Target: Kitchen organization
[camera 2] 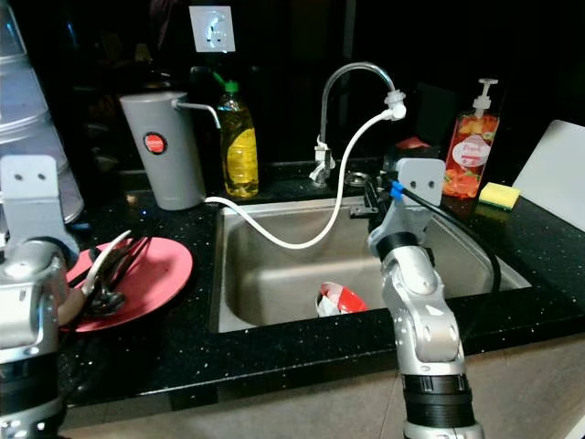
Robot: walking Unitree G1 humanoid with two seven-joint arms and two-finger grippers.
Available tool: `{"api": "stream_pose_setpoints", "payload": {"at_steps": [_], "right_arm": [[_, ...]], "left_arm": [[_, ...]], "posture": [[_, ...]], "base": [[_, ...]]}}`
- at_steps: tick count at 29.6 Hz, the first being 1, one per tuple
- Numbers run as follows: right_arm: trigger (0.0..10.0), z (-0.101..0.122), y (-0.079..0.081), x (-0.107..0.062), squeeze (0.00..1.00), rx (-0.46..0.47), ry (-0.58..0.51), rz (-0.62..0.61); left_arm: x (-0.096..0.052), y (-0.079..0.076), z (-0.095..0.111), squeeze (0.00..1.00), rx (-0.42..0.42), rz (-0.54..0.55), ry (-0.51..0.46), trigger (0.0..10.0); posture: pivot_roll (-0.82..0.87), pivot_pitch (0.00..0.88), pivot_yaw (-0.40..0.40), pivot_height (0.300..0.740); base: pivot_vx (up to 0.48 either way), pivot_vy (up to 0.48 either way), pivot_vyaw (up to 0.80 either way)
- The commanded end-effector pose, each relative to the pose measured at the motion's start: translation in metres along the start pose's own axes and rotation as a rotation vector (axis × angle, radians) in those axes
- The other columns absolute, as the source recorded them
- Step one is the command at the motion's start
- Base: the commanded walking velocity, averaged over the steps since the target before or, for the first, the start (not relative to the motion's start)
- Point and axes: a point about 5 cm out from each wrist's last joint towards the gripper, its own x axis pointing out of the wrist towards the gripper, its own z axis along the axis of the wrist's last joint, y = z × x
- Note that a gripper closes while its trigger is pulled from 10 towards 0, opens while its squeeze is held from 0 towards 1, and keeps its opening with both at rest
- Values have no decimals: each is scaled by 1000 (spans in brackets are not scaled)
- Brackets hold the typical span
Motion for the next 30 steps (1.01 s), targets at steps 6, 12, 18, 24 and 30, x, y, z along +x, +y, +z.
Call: {"api": "stream_pose_setpoints", "payload": {"at_steps": [6, 12, 18, 24, 30], "right_arm": [[10000, -4, 0, -2, 0, 4, 5, 2], [10000, -5, 1, -2, 0, 5, 6, 6], [10000, -6, 3, -3, 0, 5, 10, 9], [10000, -10, 2, -4, 0, 5, 23, 9], [10000, -11, 4, -4, 0, 10, 30, 13]], "left_arm": [[-2, -2, 1, 1000, -9, 58, -28, 10000], [-18, -19, 12, 0, 48, 96, -173, 10000], [-31, -23, 2, 0, 1, 201, -193, 10000], [-37, -27, -9, 0, 16, 261, -202, 10000], [-38, -26, -13, 0, 34, 284, -216, 10000]], "posture": [[-18, 18, 10, 740], [-16, 14, 12, 740], [-23, 22, 12, 740], [-19, 34, 6, 740], [-16, 38, 2, 740]], "base": [[0, 0, 0], [0, 0, 0], [0, 0, 0], [0, 0, 0], [0, 0, 0]]}}
